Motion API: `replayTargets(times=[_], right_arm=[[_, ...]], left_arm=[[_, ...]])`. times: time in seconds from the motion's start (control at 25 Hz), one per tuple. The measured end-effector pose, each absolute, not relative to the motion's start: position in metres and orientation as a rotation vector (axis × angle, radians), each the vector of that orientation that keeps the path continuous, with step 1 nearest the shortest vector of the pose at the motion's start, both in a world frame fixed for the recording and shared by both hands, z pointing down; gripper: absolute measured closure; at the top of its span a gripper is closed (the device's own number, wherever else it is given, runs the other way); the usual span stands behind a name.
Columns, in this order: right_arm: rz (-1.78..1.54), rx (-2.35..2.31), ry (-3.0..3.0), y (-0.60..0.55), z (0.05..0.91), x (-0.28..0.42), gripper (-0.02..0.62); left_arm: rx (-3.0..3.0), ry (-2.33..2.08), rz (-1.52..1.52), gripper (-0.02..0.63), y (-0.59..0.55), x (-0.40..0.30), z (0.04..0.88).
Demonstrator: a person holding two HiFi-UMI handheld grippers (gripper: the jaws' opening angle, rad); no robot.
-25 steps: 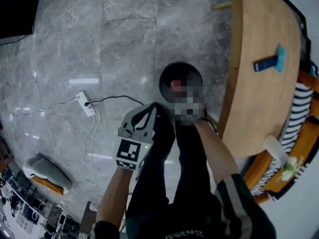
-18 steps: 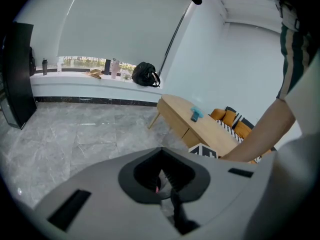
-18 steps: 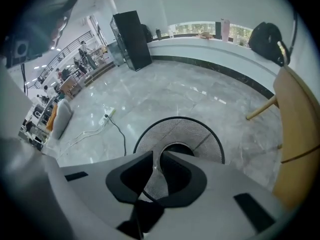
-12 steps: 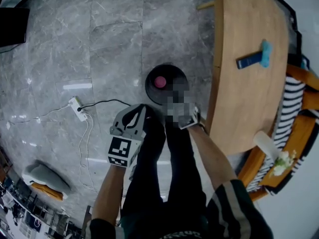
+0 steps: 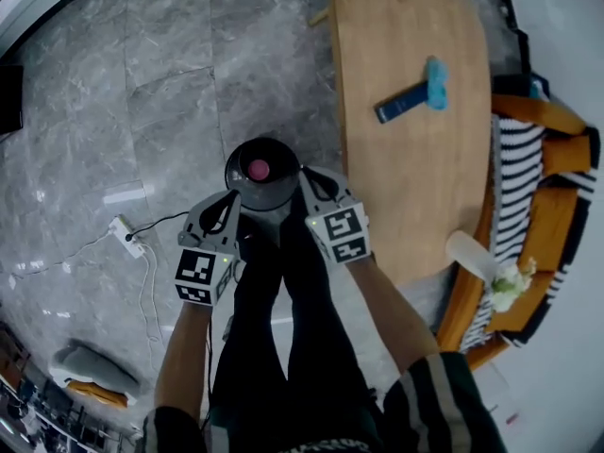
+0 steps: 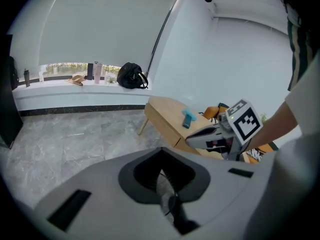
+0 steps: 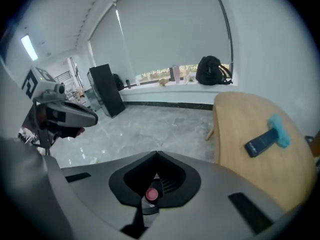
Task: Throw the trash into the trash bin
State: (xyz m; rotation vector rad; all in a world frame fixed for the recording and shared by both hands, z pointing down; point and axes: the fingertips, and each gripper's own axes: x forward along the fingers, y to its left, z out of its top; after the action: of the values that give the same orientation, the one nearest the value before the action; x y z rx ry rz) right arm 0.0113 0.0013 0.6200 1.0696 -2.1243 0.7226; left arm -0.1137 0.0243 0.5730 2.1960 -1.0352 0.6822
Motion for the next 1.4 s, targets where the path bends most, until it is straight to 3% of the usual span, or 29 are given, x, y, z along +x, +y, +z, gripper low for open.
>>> replayTargets(times=[0.24, 0.6, 0.64, 0.72, 0.84, 1.4], right_arm=[[0.755, 1.245, -2.134, -0.005, 0.571, 0.071, 0.594], [0.795, 1.473, -2.046, -0.021, 0.571, 0.159, 0.594], [0.806, 1.501, -2.037, -0.026, 0.572, 0.166, 0.583], [0.837, 1.565, -2.007, -0.035, 0.574, 0.178, 0.478], [0.859, 1.661, -1.956, -0.048, 0.577, 0.19, 0.411], [1.108, 2.193, -1.537, -0.106, 0.624, 0.244, 0.377]], left_arm=[[2.278, -0.986, 0.728, 0.606, -0.003, -0.067, 0.563], [2.322, -0.928, 0.748, 0.606, -0.02, -0.018, 0.557], [2.323, -0.924, 0.75, 0.606, -0.02, -0.014, 0.558], [2.321, -0.917, 0.754, 0.606, -0.02, -0.01, 0.56], [2.31, -0.912, 0.758, 0.606, -0.019, -0.008, 0.564], [2.263, -0.9, 0.766, 0.606, -0.02, -0.018, 0.574]])
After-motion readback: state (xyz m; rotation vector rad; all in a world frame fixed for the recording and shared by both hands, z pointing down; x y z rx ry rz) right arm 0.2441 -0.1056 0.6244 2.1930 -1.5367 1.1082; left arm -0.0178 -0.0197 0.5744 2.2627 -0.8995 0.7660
